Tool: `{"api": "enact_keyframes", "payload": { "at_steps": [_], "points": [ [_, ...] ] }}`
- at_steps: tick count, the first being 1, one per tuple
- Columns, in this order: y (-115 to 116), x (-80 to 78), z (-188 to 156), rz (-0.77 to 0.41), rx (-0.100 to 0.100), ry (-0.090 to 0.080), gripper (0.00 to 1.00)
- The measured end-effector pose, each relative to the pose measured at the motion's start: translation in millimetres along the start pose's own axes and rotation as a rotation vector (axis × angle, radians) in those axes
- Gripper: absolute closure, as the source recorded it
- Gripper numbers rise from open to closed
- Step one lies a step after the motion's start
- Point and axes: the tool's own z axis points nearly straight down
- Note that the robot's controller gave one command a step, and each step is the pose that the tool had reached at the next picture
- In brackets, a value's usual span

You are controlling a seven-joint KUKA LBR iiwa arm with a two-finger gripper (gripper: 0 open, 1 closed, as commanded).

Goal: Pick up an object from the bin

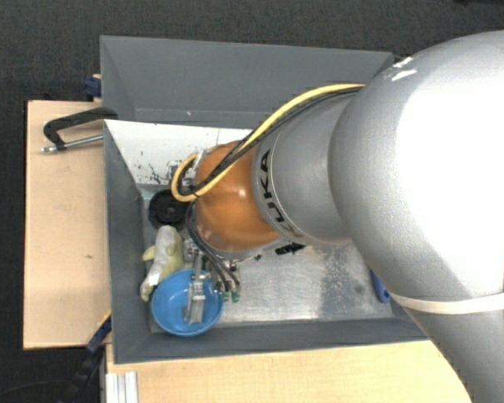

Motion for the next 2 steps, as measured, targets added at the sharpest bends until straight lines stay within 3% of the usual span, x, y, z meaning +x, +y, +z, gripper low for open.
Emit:
{"api": "enact_keyframes", "payload": {
  "at_steps": [1, 2],
  "points": [
    [0.6, -1.2, -2.7, 0.0, -0.003, -0.004, 1.0],
    [1.6, 6.3, -168.8, 0.003, -0.007, -0.014, 1.0]
  ]
}}
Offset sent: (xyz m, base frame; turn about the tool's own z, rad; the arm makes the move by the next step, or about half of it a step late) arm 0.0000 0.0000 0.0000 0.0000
